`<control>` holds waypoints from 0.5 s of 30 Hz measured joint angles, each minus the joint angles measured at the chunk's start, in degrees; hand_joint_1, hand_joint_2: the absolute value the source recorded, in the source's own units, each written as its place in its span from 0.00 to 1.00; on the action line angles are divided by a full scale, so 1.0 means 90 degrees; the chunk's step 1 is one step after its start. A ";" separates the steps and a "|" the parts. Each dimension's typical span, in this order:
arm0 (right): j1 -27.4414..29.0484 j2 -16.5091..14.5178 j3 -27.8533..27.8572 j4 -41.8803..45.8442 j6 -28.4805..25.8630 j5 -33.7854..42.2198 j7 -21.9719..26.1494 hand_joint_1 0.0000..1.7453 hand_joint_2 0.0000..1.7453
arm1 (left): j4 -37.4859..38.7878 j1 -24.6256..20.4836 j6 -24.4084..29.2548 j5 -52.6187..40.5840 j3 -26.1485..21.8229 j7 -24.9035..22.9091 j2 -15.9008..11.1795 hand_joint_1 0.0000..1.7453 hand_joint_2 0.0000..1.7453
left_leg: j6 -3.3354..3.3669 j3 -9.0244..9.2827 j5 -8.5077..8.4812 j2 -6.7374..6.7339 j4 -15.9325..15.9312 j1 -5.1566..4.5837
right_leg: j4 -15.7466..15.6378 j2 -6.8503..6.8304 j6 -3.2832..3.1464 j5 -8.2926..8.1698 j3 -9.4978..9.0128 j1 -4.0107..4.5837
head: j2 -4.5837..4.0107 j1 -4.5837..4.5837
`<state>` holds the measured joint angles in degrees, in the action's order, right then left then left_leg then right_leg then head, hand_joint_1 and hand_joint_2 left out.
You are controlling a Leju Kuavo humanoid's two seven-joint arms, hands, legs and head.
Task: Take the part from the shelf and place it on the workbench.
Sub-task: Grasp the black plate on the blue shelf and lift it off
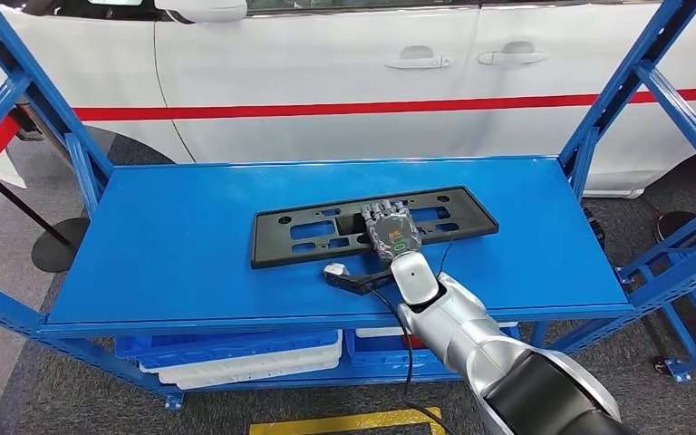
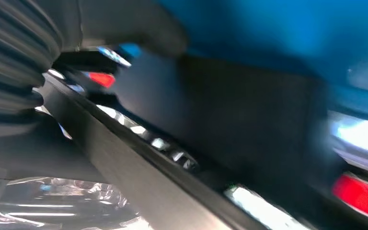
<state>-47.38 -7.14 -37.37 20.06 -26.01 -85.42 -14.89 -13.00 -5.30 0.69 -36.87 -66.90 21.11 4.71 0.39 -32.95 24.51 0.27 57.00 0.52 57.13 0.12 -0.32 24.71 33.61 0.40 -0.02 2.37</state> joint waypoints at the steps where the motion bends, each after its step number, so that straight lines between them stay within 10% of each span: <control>1: -0.0005 0.0015 0.0031 -0.0015 -0.0004 -0.0001 0.0005 1.00 1.00 | 0.0000 -0.0001 -0.0004 0.0007 0.0000 0.0007 -0.0005 0.00 0.00 | -0.0033 0.0004 -0.0002 -0.0004 -0.0010 -0.0001 | -0.0018 0.0008 -0.0018 -0.0016 0.0002 -0.0010 | 0.0000 0.0000; 4: -0.0013 0.0037 0.0115 -0.0054 -0.0012 -0.0004 0.0044 1.00 1.00 | 0.0001 -0.0006 -0.0016 0.0013 0.0000 0.0029 -0.0018 0.00 0.00 | -0.0124 -0.0139 0.0258 -0.0010 0.0352 0.0004 | -0.0105 -0.0002 -0.0106 -0.0063 -0.0041 -0.0076 | 0.0000 0.0001; 8: 0.0030 0.0056 0.0191 -0.0101 -0.0061 -0.0007 0.0088 1.00 1.00 | 0.0001 0.0009 -0.0021 0.0012 0.0000 0.0038 -0.0033 0.00 0.00 | -0.0225 -0.0821 0.0876 -0.0011 0.1823 0.0060 | -0.0110 -0.0015 -0.0139 -0.0063 -0.0045 -0.0081 | 0.0000 0.0002; 12: 0.0037 0.0066 0.0270 -0.0126 -0.0144 -0.0015 0.0111 1.00 1.00 | 0.0001 -0.0012 -0.0019 -0.0028 0.0000 0.0073 -0.0053 0.00 0.00 | -0.0221 -0.0246 0.0152 -0.0013 0.0593 0.0086 | -0.0059 0.0006 -0.0068 -0.0012 -0.0068 -0.0084 | 0.0000 0.0002; 15: 0.0042 0.0086 0.0357 -0.0143 -0.0210 -0.0046 0.0144 1.00 1.00 | 0.0000 -0.0032 -0.0027 -0.0069 0.0000 0.0197 -0.0056 0.00 0.00 | -0.0111 -0.0006 0.0033 0.0002 0.0042 0.0050 | -0.0013 0.0015 0.0024 0.0006 -0.0025 -0.0057 | 0.0000 0.0000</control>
<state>-47.00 -6.36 -34.15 18.78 -27.90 -85.83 -13.59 -13.00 -5.59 0.45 -37.49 -66.90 22.88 4.21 -0.61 -33.00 24.81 0.28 57.37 0.98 57.01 0.26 -0.10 24.76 33.38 -0.12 -0.02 2.37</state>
